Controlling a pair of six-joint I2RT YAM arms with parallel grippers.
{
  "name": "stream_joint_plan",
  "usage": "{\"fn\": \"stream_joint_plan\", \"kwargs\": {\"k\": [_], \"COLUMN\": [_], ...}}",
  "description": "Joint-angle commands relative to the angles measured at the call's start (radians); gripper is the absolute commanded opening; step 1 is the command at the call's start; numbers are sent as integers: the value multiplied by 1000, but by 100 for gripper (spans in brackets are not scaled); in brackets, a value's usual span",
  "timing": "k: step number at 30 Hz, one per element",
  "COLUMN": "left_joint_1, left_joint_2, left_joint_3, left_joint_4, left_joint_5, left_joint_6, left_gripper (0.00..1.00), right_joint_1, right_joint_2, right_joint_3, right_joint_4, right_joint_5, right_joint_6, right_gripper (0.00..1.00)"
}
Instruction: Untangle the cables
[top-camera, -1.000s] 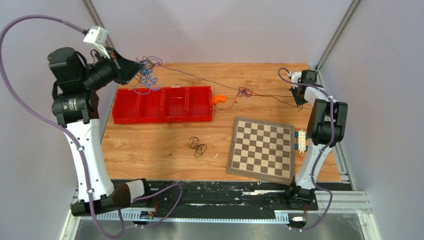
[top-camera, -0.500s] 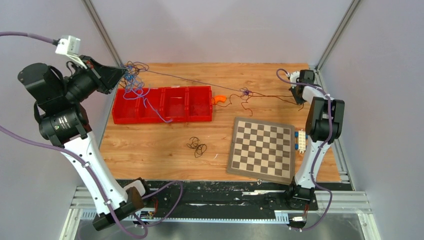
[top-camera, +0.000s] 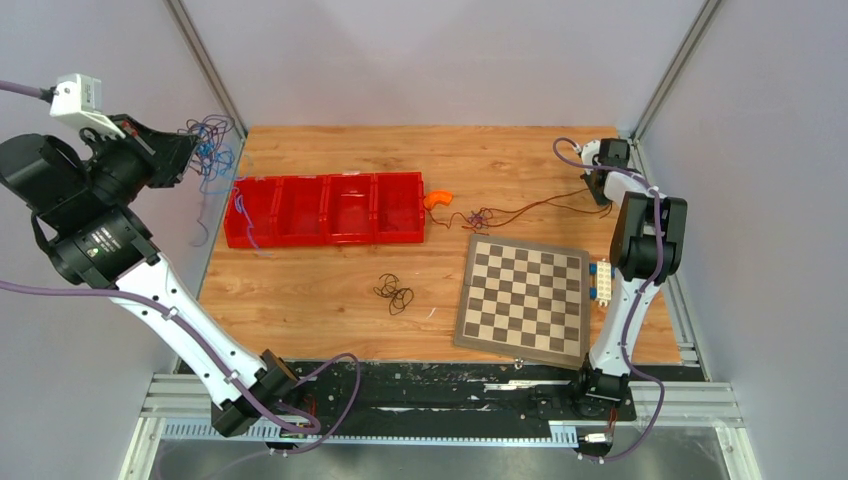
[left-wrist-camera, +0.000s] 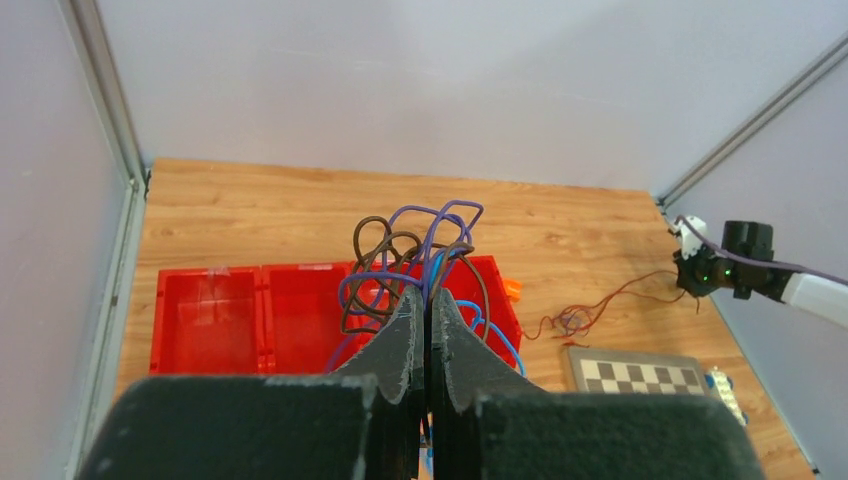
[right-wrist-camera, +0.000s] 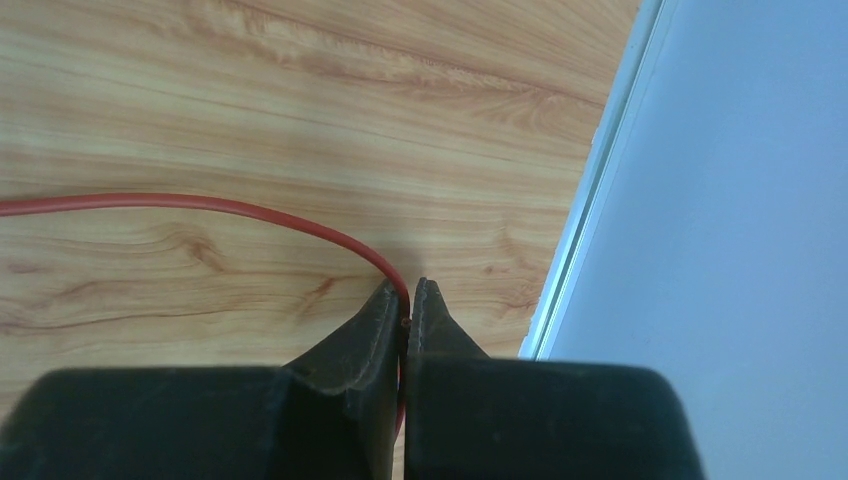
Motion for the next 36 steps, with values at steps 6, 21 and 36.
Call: {"fn": "stream_joint_plan", "kwargs": {"k": [6, 21, 36], "left_joint_1": [-55, -377, -549], "left_joint_2": [-48, -195, -104], "left_joint_3": [-123, -614, -853], "left_joint_4": [-306, -396, -167], "left_joint_5": [53, -135, -277], "left_joint_6": [416, 675, 596], "left_gripper": [0, 0, 11], "right_joint_1": [31, 222, 663], "right_joint_2": [-66, -290, -49], "right_joint_3": [42, 202, 525], "right_joint_4": [-118, -546, -446], "right_joint_5": [-117, -737, -716], "right_joint_6": [12, 112, 271], "right_gripper": [30, 100, 87]}}
